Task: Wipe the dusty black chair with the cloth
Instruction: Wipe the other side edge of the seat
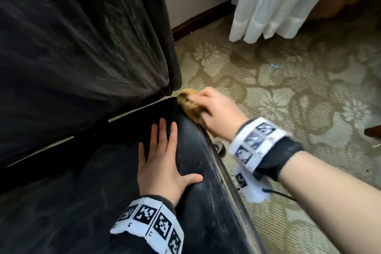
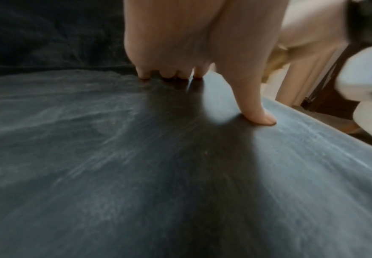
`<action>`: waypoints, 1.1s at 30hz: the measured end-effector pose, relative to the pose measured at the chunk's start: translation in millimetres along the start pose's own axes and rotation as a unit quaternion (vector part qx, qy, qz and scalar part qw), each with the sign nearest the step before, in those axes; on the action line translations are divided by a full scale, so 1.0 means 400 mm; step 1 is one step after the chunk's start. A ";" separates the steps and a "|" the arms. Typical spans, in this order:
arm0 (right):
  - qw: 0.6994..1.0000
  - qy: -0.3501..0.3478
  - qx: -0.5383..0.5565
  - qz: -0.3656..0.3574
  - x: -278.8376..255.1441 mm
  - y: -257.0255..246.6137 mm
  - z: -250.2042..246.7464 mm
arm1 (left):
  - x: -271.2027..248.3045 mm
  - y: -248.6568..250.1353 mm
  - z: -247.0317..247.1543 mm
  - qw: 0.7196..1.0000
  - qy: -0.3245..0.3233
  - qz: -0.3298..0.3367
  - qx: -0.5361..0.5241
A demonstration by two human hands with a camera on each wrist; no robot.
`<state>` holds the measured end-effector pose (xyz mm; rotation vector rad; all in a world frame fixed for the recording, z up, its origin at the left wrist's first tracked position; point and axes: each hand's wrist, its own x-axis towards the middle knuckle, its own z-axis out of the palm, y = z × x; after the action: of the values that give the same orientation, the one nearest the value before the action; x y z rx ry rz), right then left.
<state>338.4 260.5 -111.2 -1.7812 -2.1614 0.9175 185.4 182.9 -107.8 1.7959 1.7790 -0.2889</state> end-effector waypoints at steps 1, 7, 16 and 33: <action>0.999 -0.006 -0.014 -0.034 -0.004 -0.014 0.023 | 0.000 0.000 0.001 1.000 -0.001 0.000 0.000; 0.998 -0.049 -0.024 0.022 -0.050 0.022 0.040 | 0.000 0.000 0.005 1.000 0.003 0.000 0.001; 0.998 -0.029 -0.053 -0.015 -0.030 -0.030 0.056 | 0.000 0.002 0.003 1.000 0.002 0.004 0.000; 0.997 -0.061 -0.047 -0.028 -0.238 0.031 0.102 | -0.058 0.023 0.029 0.998 -0.055 0.013 0.041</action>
<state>352.2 158.7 -128.4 -1.7390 -2.3532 0.9499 195.3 157.8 -102.2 1.8216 1.6892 -0.4478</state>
